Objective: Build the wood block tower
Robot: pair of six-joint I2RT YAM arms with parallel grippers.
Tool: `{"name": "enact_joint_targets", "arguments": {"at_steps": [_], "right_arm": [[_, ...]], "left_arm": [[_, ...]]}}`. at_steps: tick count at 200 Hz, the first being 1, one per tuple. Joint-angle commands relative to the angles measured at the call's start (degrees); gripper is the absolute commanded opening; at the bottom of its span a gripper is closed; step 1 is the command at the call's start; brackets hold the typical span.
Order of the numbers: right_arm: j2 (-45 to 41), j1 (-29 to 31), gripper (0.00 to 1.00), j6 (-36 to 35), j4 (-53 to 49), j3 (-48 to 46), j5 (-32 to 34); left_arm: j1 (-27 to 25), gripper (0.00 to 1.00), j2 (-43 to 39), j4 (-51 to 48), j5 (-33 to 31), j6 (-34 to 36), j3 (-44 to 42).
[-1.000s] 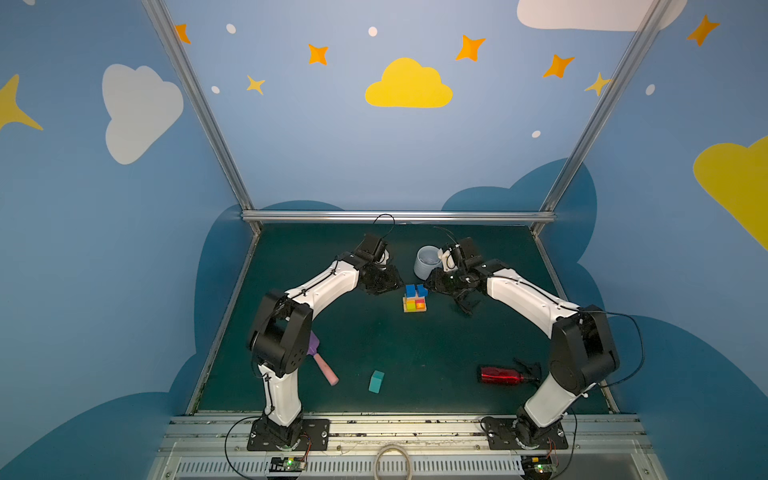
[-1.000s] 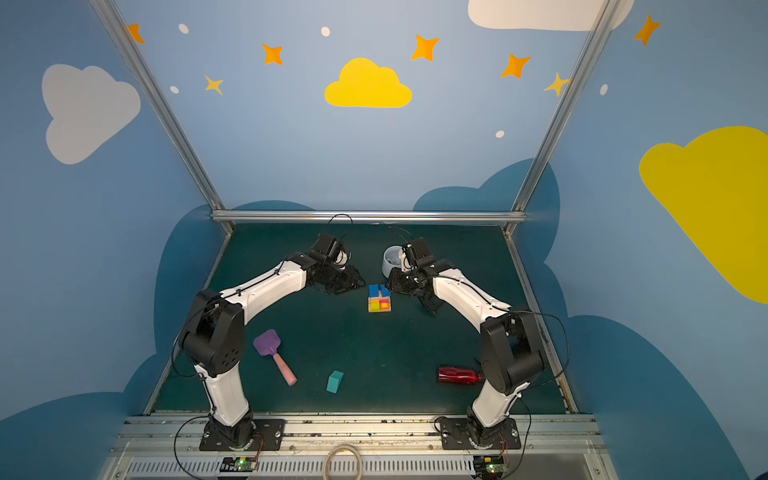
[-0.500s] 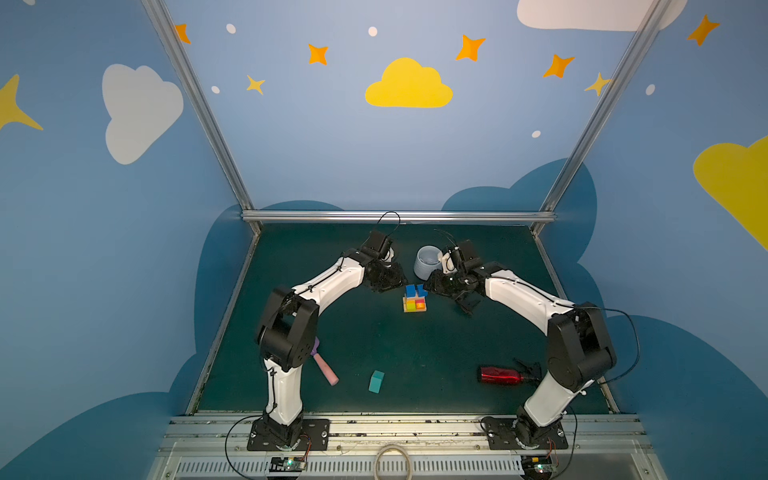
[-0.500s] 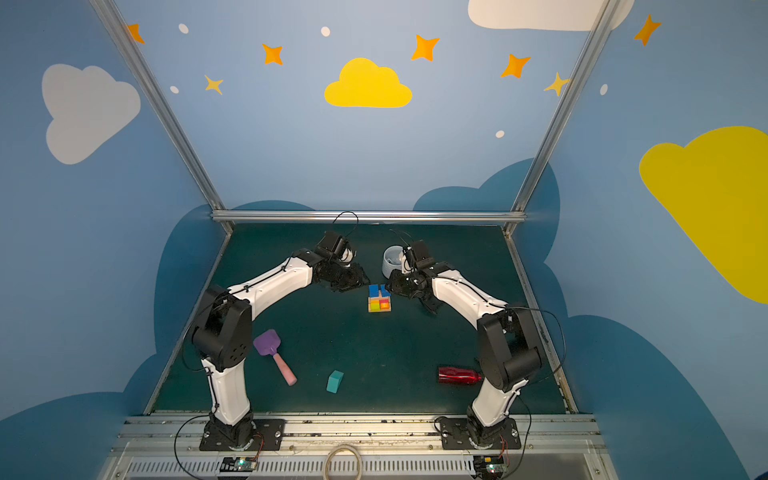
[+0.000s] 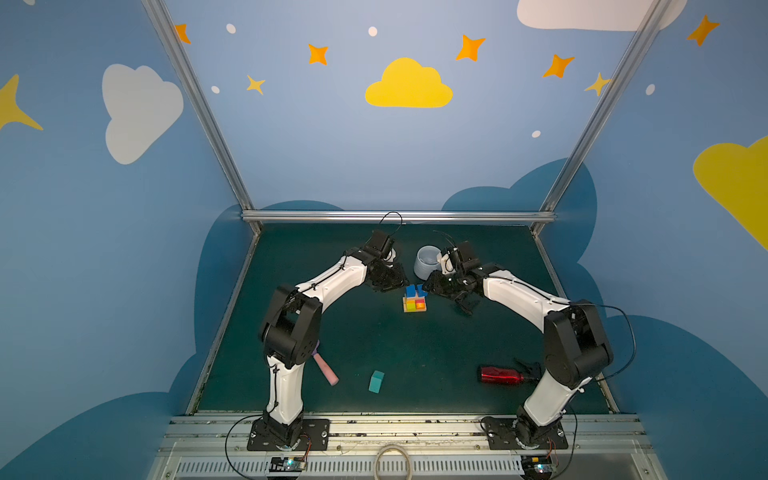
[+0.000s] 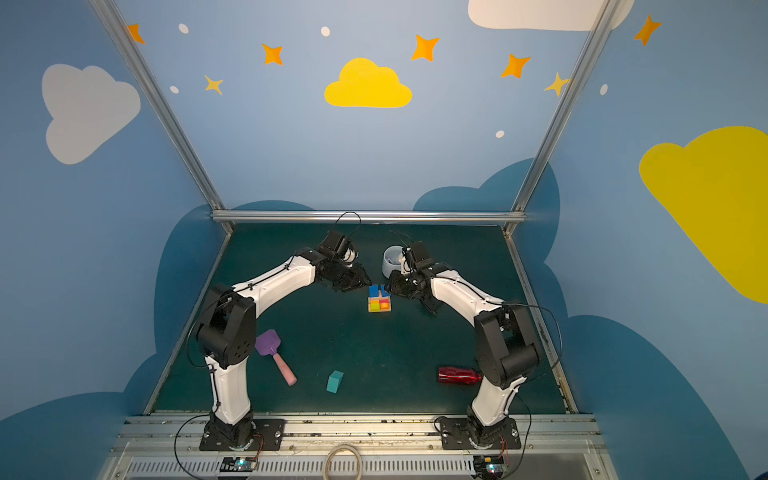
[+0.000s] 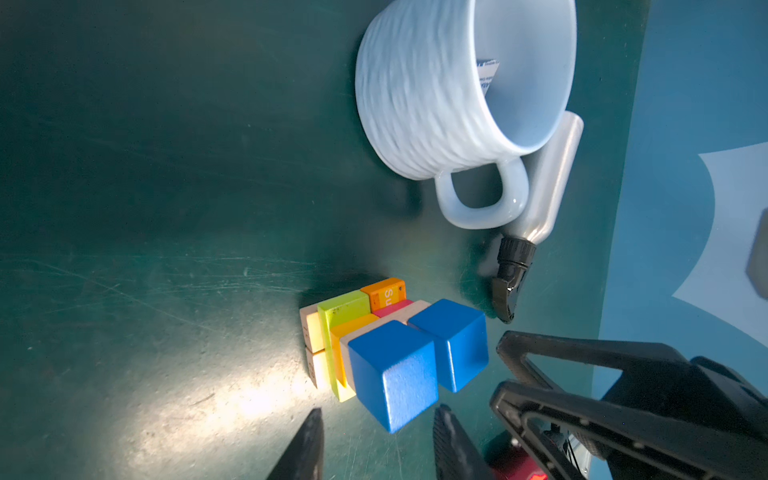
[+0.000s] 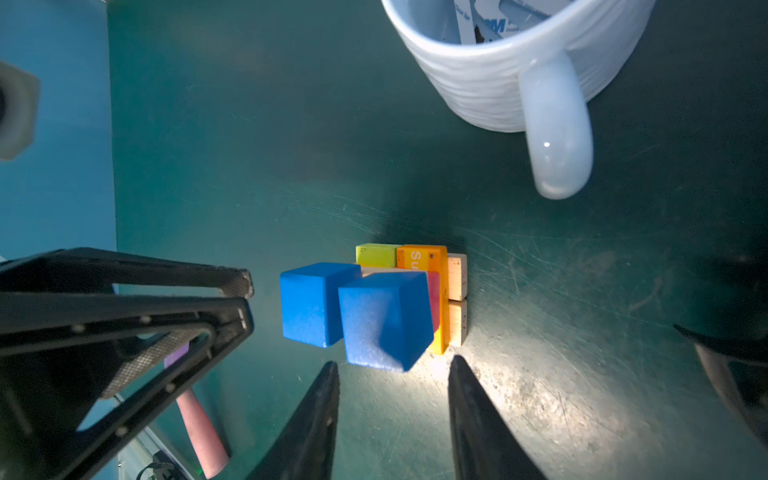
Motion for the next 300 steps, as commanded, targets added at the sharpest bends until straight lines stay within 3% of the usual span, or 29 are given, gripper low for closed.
{"name": "enact_joint_targets", "arguments": {"at_steps": [1,300], "right_arm": [[1.4,-0.2,0.42,0.4,1.0,-0.3,-0.9],[3.0,0.4,0.32,2.2,2.9,0.5,-3.9]], "left_arm": [[-0.3,0.43,2.0,-0.3,1.0,0.2,1.7],[-1.0,0.34,4.3,0.5,3.6,-0.5,4.0]]}}
